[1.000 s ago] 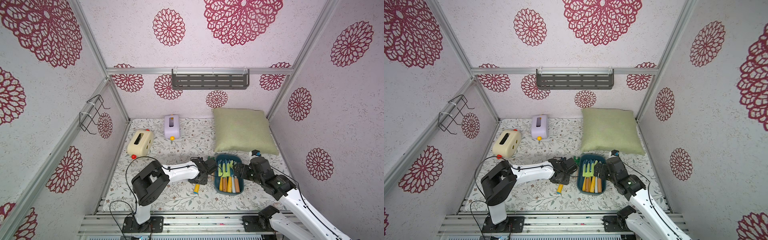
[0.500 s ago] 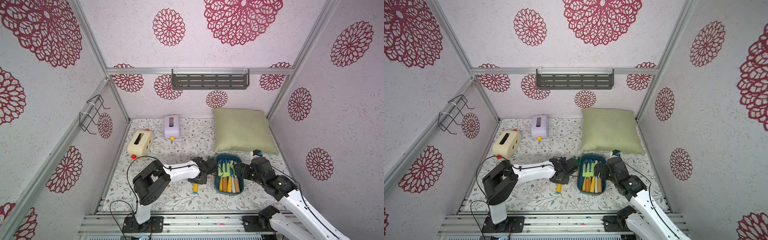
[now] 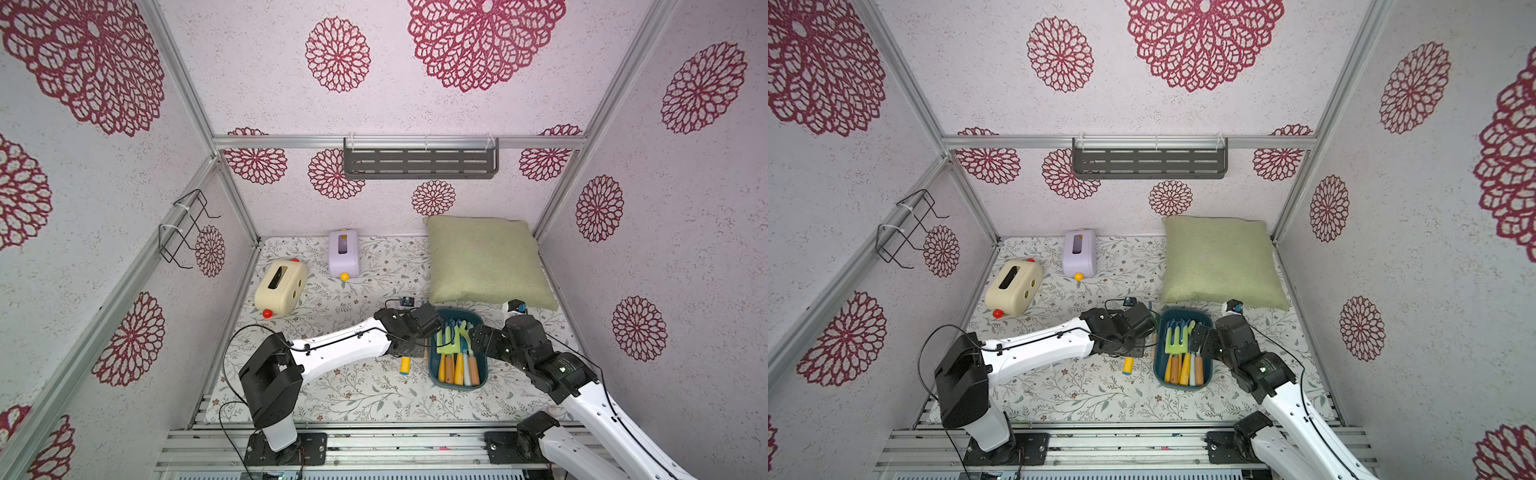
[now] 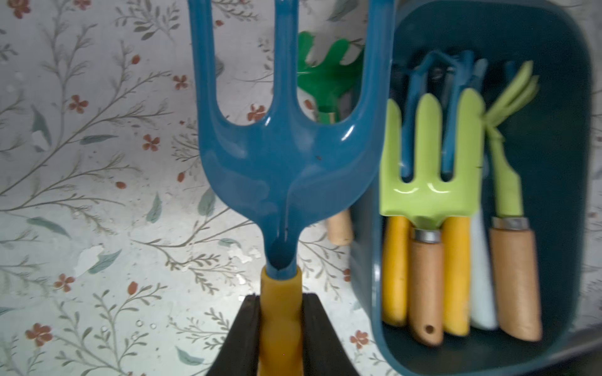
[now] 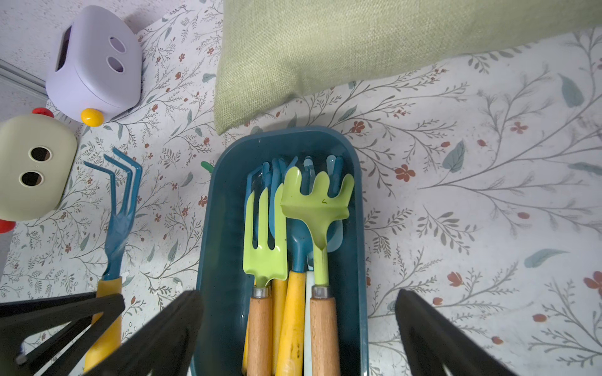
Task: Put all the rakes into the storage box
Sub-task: Pick up the rake at the center of the board, then place the rake in the storage box.
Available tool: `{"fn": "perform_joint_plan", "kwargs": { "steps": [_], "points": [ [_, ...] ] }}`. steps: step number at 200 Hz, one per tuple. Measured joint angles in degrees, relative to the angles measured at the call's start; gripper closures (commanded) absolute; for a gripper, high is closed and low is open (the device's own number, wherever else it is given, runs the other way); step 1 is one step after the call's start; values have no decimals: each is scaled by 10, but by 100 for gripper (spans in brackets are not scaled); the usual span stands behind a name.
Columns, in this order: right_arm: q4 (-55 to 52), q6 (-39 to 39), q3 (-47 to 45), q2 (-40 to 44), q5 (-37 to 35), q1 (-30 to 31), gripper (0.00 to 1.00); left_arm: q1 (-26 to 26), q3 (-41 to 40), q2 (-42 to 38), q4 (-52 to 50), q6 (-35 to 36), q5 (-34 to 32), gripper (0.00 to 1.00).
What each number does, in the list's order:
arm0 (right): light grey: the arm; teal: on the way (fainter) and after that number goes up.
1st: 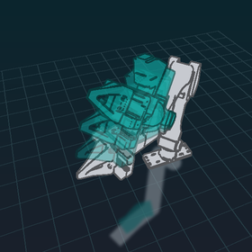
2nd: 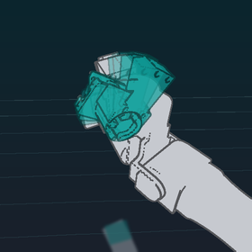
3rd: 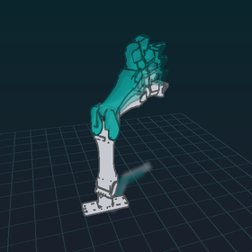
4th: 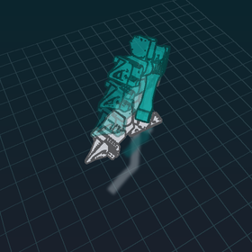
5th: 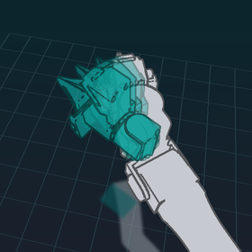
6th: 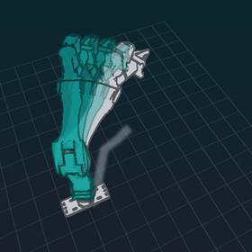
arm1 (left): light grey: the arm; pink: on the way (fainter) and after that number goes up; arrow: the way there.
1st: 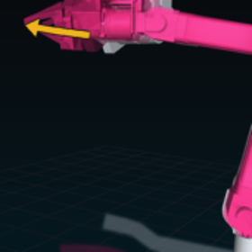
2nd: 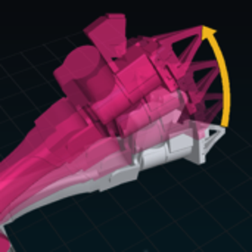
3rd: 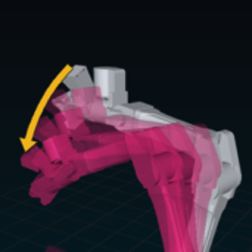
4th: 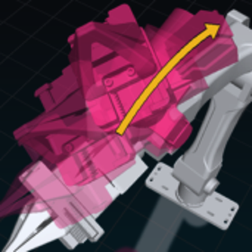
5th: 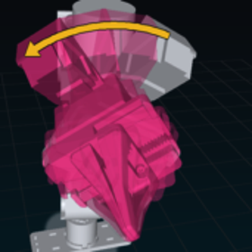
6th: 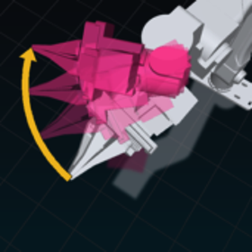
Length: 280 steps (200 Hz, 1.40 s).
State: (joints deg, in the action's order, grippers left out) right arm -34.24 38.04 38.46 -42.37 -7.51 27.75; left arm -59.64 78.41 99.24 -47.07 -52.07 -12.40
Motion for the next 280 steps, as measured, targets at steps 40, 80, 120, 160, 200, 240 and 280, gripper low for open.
{"fn": "perform_joint_plan", "kwargs": {
  "steps": [40, 80, 120, 160, 200, 240, 280],
  "points": [
    [-3, 6, 0, 6, -3, -2, 1, -16, 25, 7, 54, -3, 55, 78],
    [-3, 6, 0, 6, -3, -4, 1, -18, 45, 53, 99, -14, 92, 78],
    [-3, 6, 0, 8, -3, -6, 1, -19, 74, 100, 125, -20, 109, 78],
    [-3, 6, 0, 14, -3, -6, 1, -19, 89, 127, 134, -21, 115, 73],
    [-3, 6, 0, 13, -3, -7, 1, -19, 97, 151, 133, -25, 115, 40],
    [-3, 6, 0, 13, -2, -8, 1, -19, 93, 136, 131, -27, 111, 29],
    [-3, 6, 0, 13, -2, -9, 1, -14, 54, 59, 124, -26, 73, 28]
  ]
}}
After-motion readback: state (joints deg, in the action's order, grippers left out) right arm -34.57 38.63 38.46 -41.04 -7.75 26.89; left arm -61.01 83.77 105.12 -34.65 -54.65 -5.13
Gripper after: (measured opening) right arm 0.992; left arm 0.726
